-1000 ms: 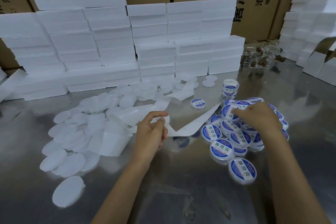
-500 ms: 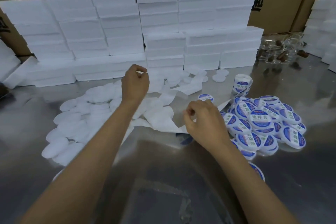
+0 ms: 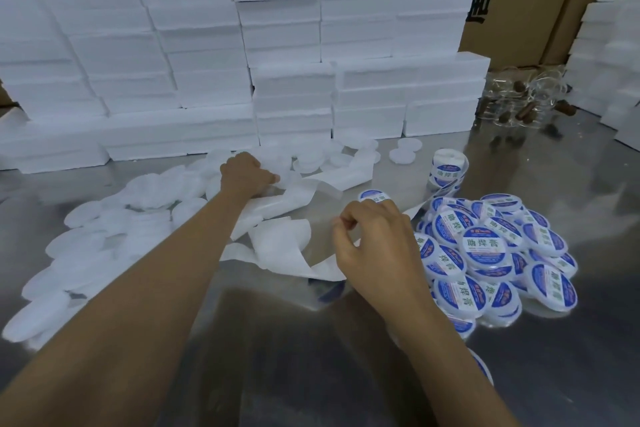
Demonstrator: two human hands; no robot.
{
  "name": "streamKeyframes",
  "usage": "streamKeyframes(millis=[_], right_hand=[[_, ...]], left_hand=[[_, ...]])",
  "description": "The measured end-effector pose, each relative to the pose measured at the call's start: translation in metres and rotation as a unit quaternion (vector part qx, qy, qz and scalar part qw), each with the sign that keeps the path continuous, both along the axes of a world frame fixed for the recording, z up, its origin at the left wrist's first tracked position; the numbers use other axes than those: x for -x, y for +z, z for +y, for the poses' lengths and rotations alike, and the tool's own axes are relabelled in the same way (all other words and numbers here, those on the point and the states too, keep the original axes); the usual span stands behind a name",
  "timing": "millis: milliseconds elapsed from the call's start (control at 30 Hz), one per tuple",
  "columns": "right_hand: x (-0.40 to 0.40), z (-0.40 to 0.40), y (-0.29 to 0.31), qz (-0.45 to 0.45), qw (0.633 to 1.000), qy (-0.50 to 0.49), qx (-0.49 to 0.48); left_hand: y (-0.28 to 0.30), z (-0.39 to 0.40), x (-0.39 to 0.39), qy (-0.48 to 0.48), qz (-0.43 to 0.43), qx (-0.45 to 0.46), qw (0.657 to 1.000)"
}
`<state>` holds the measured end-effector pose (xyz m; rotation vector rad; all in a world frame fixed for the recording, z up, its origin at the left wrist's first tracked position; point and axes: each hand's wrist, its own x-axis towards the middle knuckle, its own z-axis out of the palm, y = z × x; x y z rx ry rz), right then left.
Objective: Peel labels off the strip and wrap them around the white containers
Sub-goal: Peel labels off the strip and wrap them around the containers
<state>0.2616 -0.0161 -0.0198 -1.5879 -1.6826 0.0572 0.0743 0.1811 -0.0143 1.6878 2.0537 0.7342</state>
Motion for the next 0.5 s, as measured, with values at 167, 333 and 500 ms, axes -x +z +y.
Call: streamKeyframes(millis=[167, 333, 500], right_hand=[[-0.001, 0.000, 0.000, -0.004, 1.000, 0.004, 0.013], [0.000, 0.000, 0.010, 0.265, 0.958, 0.038, 0.103], [0.004, 0.000, 0.027, 0.569, 0.772, 0.126, 0.255]], left_hand=[[0.016, -0.009, 0.002, 0.001, -0.106, -0.053, 0.993], [0.056, -0.066, -0.004, -0.153, -0.200, -0.167, 0.953], [0.065, -0.156, -0.020, -0.301, -0.208, -0.212, 0.906]])
